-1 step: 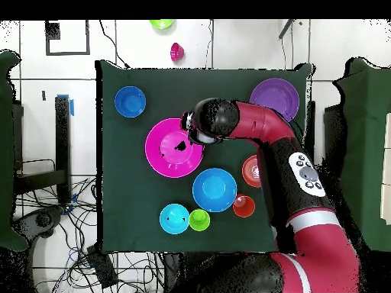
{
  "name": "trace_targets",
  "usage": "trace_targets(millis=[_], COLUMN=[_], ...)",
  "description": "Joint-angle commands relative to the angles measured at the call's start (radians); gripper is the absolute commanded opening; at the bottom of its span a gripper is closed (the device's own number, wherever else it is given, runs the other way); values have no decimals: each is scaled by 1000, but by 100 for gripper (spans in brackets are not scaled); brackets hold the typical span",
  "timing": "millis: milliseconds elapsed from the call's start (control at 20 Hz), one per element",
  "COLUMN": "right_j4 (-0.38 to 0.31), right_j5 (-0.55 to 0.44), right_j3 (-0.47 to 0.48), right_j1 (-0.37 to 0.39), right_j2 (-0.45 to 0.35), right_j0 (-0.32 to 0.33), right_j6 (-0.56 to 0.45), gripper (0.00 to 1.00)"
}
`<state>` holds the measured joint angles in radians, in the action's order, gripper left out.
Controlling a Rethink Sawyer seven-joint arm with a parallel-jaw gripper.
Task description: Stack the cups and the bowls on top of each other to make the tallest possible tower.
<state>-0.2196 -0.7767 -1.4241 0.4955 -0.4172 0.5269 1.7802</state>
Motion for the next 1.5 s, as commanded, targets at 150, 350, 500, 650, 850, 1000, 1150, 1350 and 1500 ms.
trace_targets(millis=[150,350,500,650,850,1000,1150,1350,1500], right_j4=[-39,-60,-61,-57,-66,-84,-88,-64,-109], right_j5=[-113,-105,-95,-107,-107,-116,-152,-224,-280], right_j3=[3,16,20,25,14,18,21,31,108], right_j1=[-47,-56,-69,-75,-58,-31,-8,7,14], right_j2=[-86,-85,-93,-100,-90,-60,-44,-36,-13], right_j0=[3,-2,3,9,3,-23,-38,-38,-33], right_j6=[-180,-178,-177,-183,-164,-135,-123,-102,-148], gripper=[100,100,100,100,100,100,100,100,100])
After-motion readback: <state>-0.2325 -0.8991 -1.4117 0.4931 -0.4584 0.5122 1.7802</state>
